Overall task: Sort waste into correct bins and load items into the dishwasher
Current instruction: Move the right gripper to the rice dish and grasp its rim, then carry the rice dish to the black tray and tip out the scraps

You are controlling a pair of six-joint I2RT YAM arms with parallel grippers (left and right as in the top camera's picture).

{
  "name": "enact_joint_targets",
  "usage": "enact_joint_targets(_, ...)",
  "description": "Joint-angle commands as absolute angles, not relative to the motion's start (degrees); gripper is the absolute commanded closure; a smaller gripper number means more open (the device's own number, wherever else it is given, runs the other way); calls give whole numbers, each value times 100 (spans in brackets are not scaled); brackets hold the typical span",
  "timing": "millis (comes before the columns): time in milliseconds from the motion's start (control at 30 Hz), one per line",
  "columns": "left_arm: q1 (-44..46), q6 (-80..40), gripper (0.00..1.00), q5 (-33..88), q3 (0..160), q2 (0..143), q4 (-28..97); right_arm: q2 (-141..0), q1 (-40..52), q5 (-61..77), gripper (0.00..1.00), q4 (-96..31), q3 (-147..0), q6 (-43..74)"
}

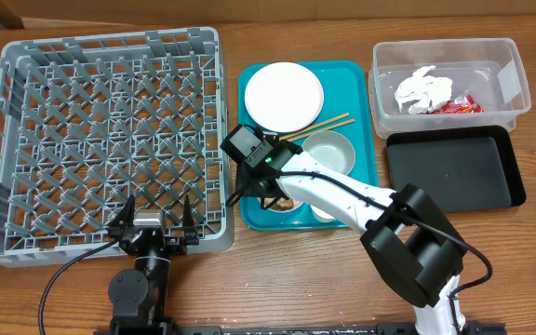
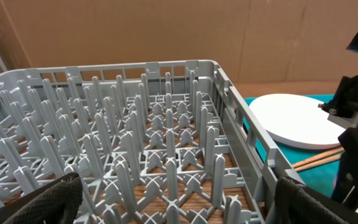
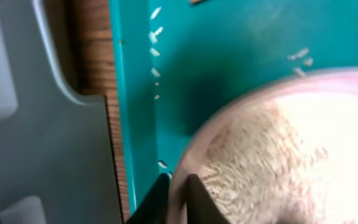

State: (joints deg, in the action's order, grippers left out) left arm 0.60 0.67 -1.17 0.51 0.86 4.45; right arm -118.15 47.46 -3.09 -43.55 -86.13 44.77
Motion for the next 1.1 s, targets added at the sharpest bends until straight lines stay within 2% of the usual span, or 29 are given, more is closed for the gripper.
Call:
enact_joint_targets(0, 30, 193, 0, -163, 27, 32, 429, -11867, 4724, -331, 96, -4342, -8584, 4504)
enact_joint_targets(167, 30, 196, 0, -163, 27, 32, 427, -11863, 4724, -176, 96, -4410, -8654, 4499)
enact_joint_targets(667, 30, 193, 0, -163, 27, 32, 427, -11021, 4491, -143, 96, -6681, -10851, 3850)
enact_joint_targets(800, 30, 196, 0, -163, 27, 32, 427, -10521, 4110, -148, 96, -7150, -10951, 3741)
enact_joint_targets(1067, 30, 196, 0, -163, 27, 32, 427, -9867, 2696, -709, 96, -8670, -10678, 3404)
